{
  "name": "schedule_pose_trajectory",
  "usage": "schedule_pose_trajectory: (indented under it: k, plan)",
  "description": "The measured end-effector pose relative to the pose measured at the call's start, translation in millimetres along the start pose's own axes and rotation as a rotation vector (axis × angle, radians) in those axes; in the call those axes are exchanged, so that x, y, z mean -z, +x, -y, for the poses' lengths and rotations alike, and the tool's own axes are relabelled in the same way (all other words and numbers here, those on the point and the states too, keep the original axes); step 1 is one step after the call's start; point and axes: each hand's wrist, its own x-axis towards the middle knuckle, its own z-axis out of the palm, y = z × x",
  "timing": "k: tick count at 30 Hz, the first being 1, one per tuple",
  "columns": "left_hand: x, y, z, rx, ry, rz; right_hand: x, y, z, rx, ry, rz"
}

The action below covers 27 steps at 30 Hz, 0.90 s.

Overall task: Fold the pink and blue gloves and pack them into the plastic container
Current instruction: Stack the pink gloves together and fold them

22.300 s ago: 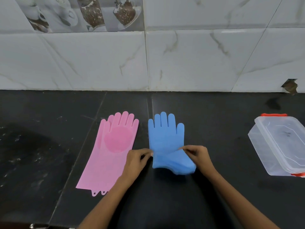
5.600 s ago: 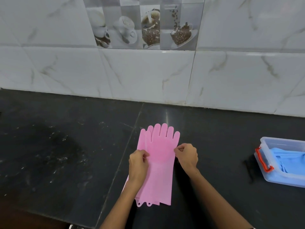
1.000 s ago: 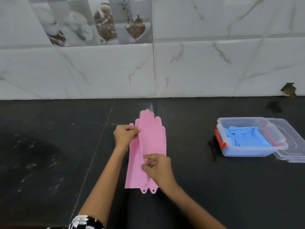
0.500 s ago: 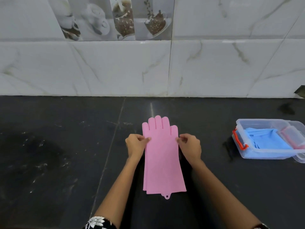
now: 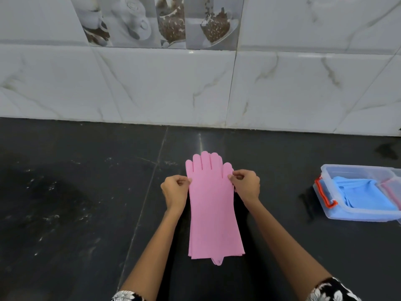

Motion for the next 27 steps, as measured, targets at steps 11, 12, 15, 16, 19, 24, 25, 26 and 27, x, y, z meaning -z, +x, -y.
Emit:
schedule_pose_trajectory:
  k: [11, 12, 15, 16, 19, 24, 25, 26, 27]
  plan:
    - [22.0, -36.7, 11.8, 0.0, 0.051, 0.142, 33.7, -61.9, -32.9, 0.101, -0.145, 0.164]
    - [25.4, -44.1, 14.9, 0.002, 0.061, 0.175, 36.6, -70.9, -37.4, 0.093, -0.147, 0.192]
    - [31.0, -62.7, 20.5, 0.02, 0.081, 0.241, 40.5, -89.7, -46.8, 0.076, -0.155, 0.205]
    - [31.4, -66.2, 20.7, 0.027, 0.089, 0.246, 40.2, -93.0, -48.0, 0.075, -0.163, 0.193]
    - [31.0, -70.0, 18.2, 0.035, 0.104, 0.241, 37.9, -98.8, -46.3, 0.063, -0.167, 0.182]
    - [31.1, -68.5, 11.8, -0.022, 0.095, 0.228, 38.6, -102.9, -38.0, 0.02, -0.086, 0.185]
    - [32.1, -67.5, 11.6, -0.03, 0.088, 0.218, 38.6, -104.3, -37.0, 0.02, -0.07, 0.176]
    - [33.1, -66.5, 12.4, -0.029, 0.086, 0.208, 38.0, -106.6, -36.9, 0.019, -0.063, 0.172]
    - [33.8, -66.2, 14.5, -0.02, 0.09, 0.203, 36.8, -109.8, -37.7, 0.017, -0.067, 0.177]
